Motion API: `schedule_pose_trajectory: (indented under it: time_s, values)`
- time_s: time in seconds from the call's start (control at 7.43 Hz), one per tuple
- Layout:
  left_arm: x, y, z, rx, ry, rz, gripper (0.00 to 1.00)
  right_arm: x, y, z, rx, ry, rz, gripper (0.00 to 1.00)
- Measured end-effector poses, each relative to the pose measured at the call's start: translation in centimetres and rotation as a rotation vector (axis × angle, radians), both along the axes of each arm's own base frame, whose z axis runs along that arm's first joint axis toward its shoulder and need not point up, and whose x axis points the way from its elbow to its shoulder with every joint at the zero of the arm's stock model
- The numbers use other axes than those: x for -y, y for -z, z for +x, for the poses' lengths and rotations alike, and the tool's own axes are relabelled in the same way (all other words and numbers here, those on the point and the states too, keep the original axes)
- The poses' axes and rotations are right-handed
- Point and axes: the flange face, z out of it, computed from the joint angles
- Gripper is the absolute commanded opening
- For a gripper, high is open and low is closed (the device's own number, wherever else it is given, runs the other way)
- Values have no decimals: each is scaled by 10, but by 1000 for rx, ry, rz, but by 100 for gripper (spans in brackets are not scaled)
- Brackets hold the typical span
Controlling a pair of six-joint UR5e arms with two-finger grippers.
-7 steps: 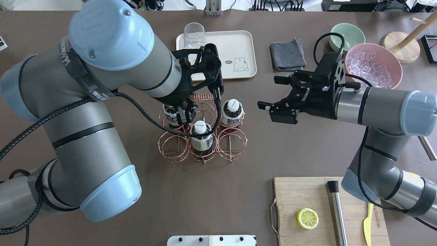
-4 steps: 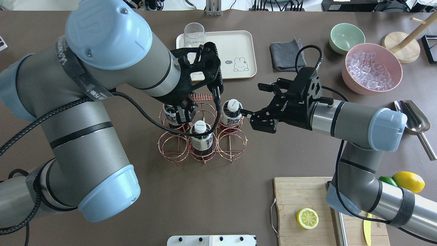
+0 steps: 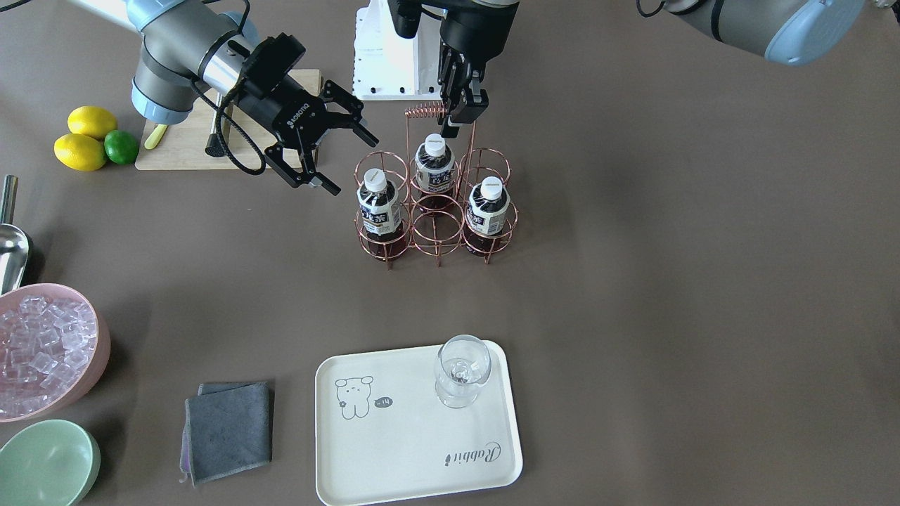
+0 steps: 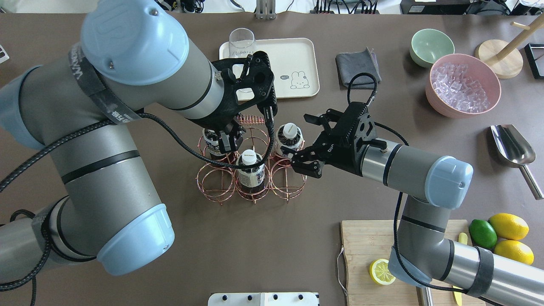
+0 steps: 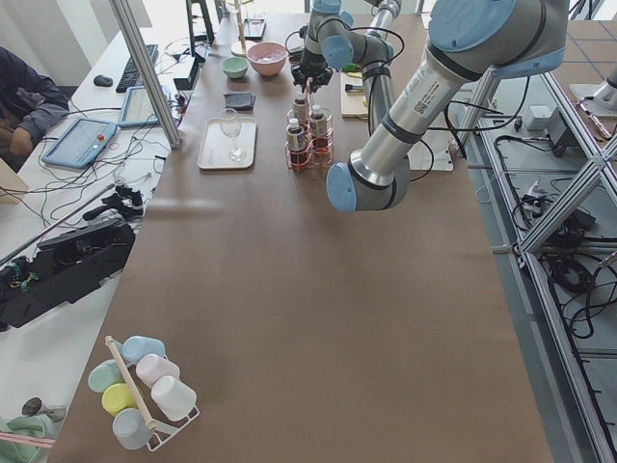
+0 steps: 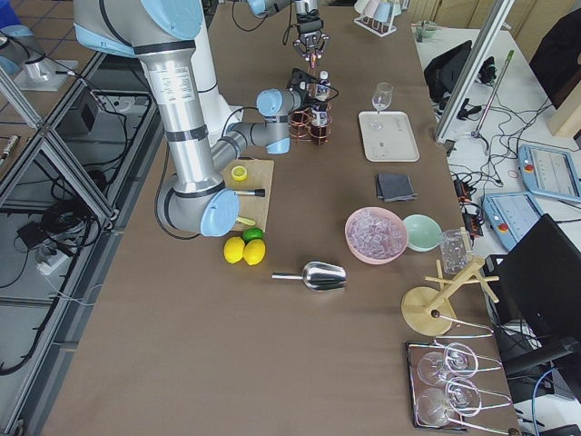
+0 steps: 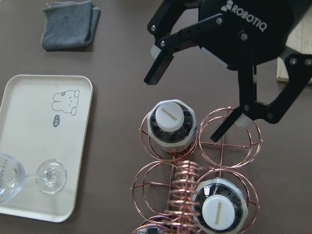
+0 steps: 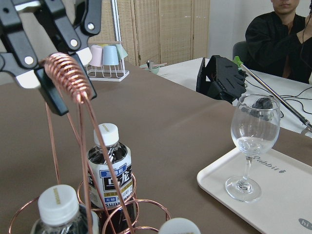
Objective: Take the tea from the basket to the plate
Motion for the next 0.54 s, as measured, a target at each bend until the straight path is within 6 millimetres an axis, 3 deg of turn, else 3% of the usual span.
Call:
schedule_pose_trajectory:
  time_s: [0.27, 0.4, 0.54]
  values:
    - [1, -1, 0, 2, 0, -1, 0, 2, -1, -15, -22, -28, 22, 95]
    - [1, -1, 0, 3, 0, -2, 0, 4, 0, -19, -26, -41, 31, 76]
    - [1, -2, 1, 5, 0, -3, 0, 6, 3, -22, -27, -49, 37, 49]
